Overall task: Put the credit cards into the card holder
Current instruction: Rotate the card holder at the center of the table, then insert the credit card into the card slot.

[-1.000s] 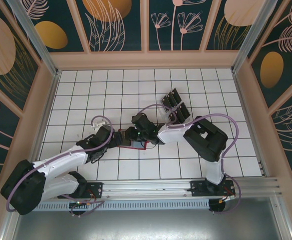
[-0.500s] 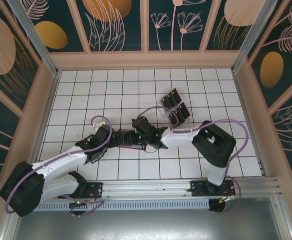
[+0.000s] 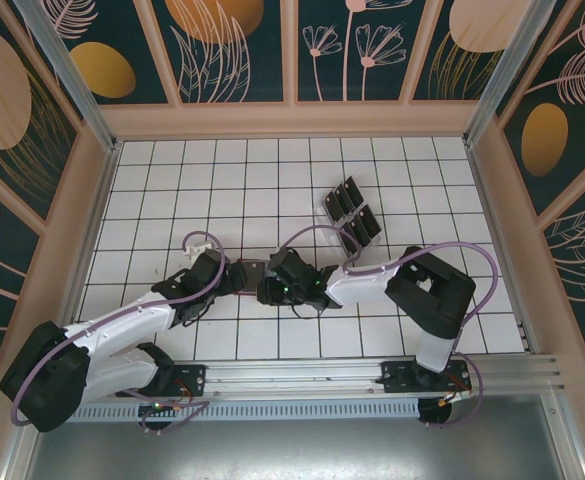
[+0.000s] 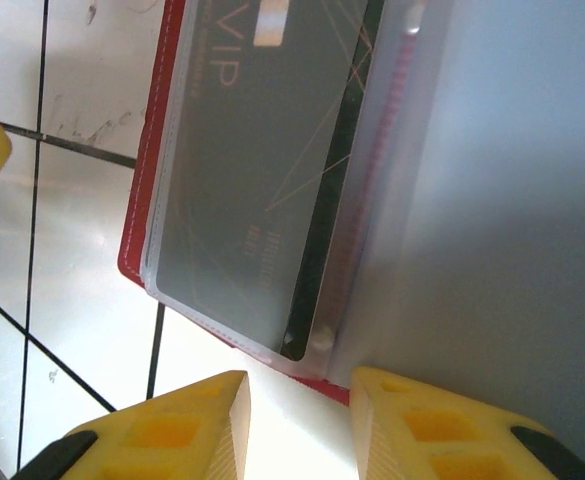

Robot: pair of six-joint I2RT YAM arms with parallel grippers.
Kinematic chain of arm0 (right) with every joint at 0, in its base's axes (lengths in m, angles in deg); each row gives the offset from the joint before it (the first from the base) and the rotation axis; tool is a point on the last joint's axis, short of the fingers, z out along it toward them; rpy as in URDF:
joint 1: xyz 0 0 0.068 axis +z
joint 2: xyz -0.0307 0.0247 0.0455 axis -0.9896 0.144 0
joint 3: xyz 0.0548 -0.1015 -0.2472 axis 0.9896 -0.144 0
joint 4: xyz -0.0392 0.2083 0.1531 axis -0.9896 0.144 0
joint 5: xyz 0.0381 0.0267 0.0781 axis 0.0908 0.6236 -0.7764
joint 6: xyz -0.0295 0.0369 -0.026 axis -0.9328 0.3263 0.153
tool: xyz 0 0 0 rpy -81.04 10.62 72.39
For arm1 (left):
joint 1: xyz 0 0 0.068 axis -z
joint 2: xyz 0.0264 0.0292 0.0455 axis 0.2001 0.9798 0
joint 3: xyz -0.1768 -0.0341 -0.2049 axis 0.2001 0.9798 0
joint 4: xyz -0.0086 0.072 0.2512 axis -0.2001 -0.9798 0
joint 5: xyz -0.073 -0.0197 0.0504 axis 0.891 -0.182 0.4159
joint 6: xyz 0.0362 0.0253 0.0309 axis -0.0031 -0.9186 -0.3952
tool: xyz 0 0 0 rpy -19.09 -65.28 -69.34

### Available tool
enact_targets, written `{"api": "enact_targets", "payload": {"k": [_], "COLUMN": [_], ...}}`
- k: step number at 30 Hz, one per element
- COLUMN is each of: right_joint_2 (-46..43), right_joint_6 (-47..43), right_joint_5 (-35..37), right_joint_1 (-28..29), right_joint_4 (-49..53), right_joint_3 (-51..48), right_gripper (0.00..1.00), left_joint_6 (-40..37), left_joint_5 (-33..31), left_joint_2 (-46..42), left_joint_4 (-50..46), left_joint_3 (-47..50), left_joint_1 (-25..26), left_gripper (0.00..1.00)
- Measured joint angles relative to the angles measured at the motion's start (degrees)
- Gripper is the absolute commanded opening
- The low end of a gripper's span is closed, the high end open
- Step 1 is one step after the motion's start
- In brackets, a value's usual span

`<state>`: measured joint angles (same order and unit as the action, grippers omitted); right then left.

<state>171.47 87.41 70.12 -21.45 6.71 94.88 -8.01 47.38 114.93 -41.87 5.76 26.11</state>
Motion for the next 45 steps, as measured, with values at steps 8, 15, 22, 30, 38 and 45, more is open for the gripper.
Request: {"api": "enact_targets", "payload": {"k": [8,15,22,30,38,45], "right_joint_2": [-1.0,-4.5,-5.4,-4.0,-1.0,0.5], "right_joint_6": [-2.8,-4.0,-4.3,-4.5,-5.4,-5.4], "right_joint_5": [0.7,1.2,1.6,1.7,1.2,-0.1], "right_joint_1": [-4.1,-4.7,-6.5,-7.8,-7.8,-7.8], "right_joint_4": [2.3,5.5,5.9,5.5,4.6,4.0], "right_joint_3": [0.0,0.1,1.1,2.2,3.5,4.3], "right_gripper": [0.32,0.32,0.3,0.28,0.24,0.22], "left_joint_6": [0.0,0.0,-0.4,-0.4,-0.4,-0.4], "left_joint_5": [0.0,0.0,0.0,0.0,0.0,-0.1], "left_joint_2": [0.0,1.6,4.5,7.6,8.8,8.8], "left_joint_4": [0.0,0.7,2.0,2.9,3.8,4.4], "left_joint_3": [0.0,0.0,0.0,0.0,0.0,0.1], "left_joint_1": [0.0,0.0,0.0,0.0,0.0,0.0], "left_gripper": [0.99,0.99,0.98,0.99,0.98,0.99]}}
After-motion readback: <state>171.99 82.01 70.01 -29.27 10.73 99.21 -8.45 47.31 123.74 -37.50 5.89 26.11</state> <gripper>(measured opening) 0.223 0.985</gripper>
